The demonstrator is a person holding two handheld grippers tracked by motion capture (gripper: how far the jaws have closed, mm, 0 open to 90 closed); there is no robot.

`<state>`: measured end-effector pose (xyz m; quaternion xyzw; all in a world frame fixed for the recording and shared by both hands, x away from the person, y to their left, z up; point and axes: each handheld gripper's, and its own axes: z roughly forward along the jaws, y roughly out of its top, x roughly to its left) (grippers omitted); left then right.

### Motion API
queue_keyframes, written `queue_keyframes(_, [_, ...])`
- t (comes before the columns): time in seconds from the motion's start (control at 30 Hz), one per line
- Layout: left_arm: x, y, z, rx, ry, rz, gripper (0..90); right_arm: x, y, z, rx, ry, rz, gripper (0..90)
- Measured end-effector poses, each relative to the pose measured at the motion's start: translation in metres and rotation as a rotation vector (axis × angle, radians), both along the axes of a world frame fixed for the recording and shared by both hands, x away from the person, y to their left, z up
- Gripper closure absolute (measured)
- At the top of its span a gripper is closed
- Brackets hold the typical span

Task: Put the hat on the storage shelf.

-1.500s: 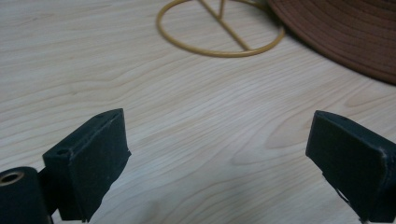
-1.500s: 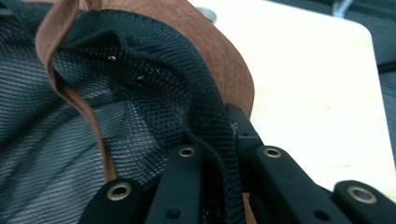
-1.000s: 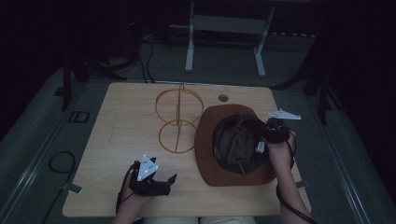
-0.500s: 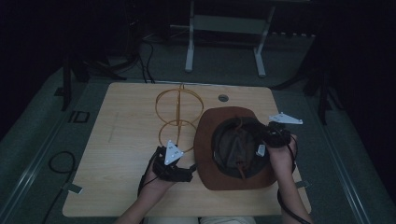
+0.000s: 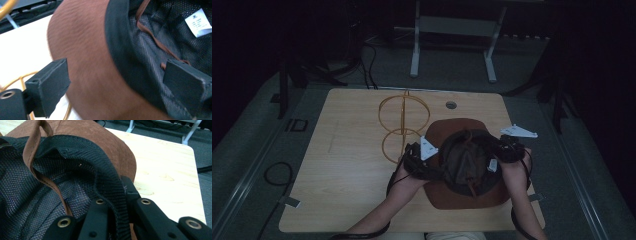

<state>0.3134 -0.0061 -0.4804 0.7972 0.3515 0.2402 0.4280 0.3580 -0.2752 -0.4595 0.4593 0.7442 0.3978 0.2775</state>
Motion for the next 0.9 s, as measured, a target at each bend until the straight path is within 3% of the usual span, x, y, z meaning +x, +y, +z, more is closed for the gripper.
queue_keyframes(0.1, [0.009, -0.009, -0.001, 0.008, 0.017, 0.029, 7.7, -0.003, 0.000, 0.000, 0.006, 0.001, 0.010, 85.4])
queue_keyframes(0.2, [0.016, -0.014, -0.005, 0.053, 0.024, 0.047, 7.7, -0.007, -0.001, 0.002, 0.021, 0.001, 0.031, 85.4])
queue_keyframes(0.43, [0.026, -0.017, -0.008, 0.061, 0.053, 0.084, 15.7, -0.022, -0.002, 0.011, 0.055, -0.027, 0.065, 85.5])
queue_keyframes(0.53, [0.029, -0.016, -0.009, 0.049, 0.062, 0.086, 27.7, -0.029, 0.000, 0.014, 0.070, -0.043, 0.088, 85.5])
queue_keyframes(0.67, [0.030, -0.016, -0.010, 0.075, 0.039, 0.092, 60.5, -0.037, 0.003, 0.018, 0.073, -0.062, 0.118, 85.4])
queue_keyframes(0.77, [0.031, -0.016, -0.009, 0.065, 0.029, 0.111, 82.3, -0.040, 0.005, 0.017, 0.065, -0.043, 0.119, 85.2])
queue_keyframes(0.9, [0.033, -0.017, -0.007, 0.072, 0.022, 0.112, 86.6, -0.044, 0.004, 0.010, 0.068, -0.029, 0.098, 85.1])
